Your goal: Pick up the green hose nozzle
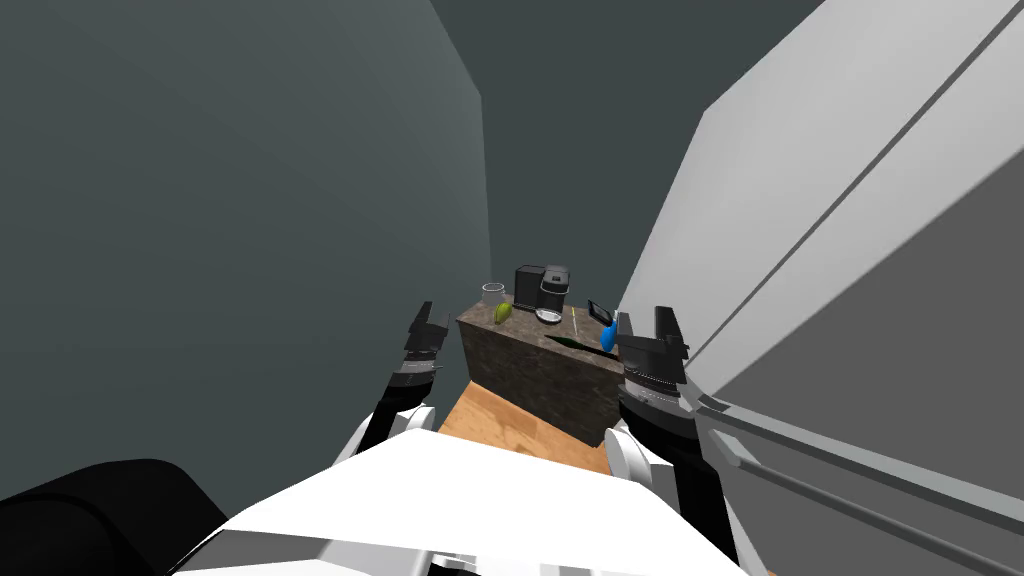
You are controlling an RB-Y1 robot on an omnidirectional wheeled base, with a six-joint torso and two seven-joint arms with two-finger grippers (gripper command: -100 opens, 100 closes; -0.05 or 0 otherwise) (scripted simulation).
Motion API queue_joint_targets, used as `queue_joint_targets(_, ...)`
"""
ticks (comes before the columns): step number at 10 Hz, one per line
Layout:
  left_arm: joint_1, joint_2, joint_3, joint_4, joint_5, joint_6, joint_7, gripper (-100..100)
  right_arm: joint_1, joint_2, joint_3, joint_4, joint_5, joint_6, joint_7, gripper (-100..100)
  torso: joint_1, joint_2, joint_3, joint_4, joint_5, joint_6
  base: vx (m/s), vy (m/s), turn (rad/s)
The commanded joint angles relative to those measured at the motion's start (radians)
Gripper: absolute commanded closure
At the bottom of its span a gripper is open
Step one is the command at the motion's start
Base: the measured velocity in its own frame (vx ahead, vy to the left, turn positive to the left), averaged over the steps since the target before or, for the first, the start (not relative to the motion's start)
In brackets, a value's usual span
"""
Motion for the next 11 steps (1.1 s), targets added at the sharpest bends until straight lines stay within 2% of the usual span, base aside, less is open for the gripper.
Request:
queue_joint_targets(1,0.000,0.000,0.000,0.000,0.000,0.000,0.000,0,-0.003,-0.042,-0.003,0.006,0.007,0.003,0.005,-100,0.000,0.000,0.000,0.000,0.000,0.000,-0.009,0.004,-0.072)
queue_joint_targets(4,0.000,0.000,0.000,0.000,0.000,0.000,0.000,0,-0.016,-0.131,-0.013,0.030,0.033,0.012,0.025,-100,0.000,0.002,0.001,0.000,0.000,0.000,-0.026,0.015,-0.113)
queue_joint_targets(5,0.000,0.000,0.000,0.000,0.000,0.000,0.000,0,-0.016,-0.141,-0.013,0.030,0.033,0.012,0.025,-100,0.001,0.002,0.001,0.000,0.000,0.000,-0.022,0.019,-0.041)
queue_joint_targets(8,0.000,0.000,0.000,0.000,0.000,0.000,0.000,0,-0.032,-0.238,-0.028,0.073,0.078,0.027,0.057,-100,0.001,0.002,0.001,0.000,0.000,0.000,-0.031,0.024,-0.146)
queue_joint_targets(9,0.000,0.000,0.000,0.000,0.000,0.000,0.000,0,-0.032,-0.244,-0.028,0.073,0.078,0.027,0.057,-100,0.002,0.003,0.001,0.001,0.000,0.000,-0.030,0.029,-0.042)
queue_joint_targets(11,0.000,0.000,0.000,0.000,0.000,0.000,0.000,0,-0.043,-0.309,-0.041,0.112,0.118,0.039,0.086,-100,0.002,0.002,0.001,0.000,0.000,0.000,-0.025,0.025,-0.122)
